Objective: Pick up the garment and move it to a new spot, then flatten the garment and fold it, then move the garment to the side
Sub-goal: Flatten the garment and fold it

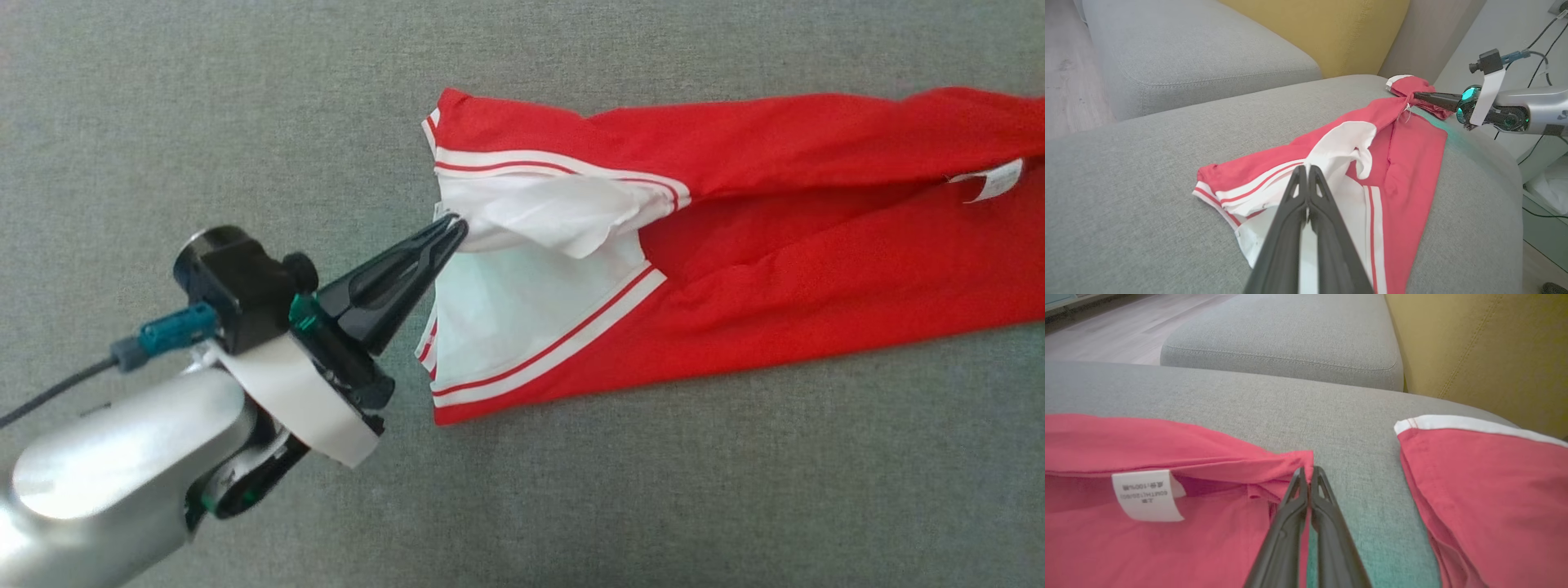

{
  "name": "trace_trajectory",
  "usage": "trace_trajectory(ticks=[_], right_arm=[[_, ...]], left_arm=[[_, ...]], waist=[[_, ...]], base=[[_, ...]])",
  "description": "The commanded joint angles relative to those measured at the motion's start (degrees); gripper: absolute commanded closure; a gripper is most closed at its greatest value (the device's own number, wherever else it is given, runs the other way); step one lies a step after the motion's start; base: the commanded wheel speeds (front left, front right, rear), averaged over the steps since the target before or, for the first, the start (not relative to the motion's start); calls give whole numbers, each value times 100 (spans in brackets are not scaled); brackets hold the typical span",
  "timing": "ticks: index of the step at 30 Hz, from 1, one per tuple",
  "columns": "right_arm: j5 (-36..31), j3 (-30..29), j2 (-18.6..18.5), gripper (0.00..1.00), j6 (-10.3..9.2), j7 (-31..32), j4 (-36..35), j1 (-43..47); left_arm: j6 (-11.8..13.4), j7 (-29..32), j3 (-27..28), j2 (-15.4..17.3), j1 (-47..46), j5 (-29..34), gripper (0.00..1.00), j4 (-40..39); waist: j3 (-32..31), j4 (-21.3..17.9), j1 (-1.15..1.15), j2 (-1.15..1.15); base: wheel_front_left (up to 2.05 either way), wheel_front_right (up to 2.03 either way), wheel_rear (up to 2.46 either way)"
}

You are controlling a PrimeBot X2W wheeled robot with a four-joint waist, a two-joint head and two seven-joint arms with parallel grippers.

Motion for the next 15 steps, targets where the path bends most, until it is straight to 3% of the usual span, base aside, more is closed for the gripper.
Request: trace_trajectory(ticks=[1,2,4,8,11,12,13,15], right_arm=[[-114,-107,-179,87,37,-62,-113,257],[-167,-159,-157,68,37,-62,-131,301],[-244,-257,-83,0,37,-62,-167,389],[-279,-444,56,0,37,-62,-220,560],[-345,-681,158,0,37,-62,-316,819],[-404,-793,198,0,37,-62,-361,903],[-446,-912,261,0,37,-62,-418,989],[-539,-1175,404,0,37,-62,-524,1157]], left_arm=[[74,-80,238,275,4,-18,100,-159],[100,-98,240,289,39,-35,100,-188],[163,-134,238,293,114,-39,100,-245],[236,-156,209,219,255,64,97,-284],[365,-175,179,90,435,233,55,-202],[449,-198,172,44,490,321,35,-166],[554,-245,170,-14,559,383,2,-138],[843,-370,211,-127,687,540,0,-76]], waist=[[5,-10,0,0],[6,-14,0,0],[0,-24,0,0],[-33,-35,0,0],[-99,-50,0,0],[-121,-64,0,0],[-145,-82,0,0],[-185,-125,0,0]], base=[[0,0,0],[0,0,0],[0,0,0],[0,0,0],[0,0,0],[0,0,0],[0,0,0],[0,0,0]])
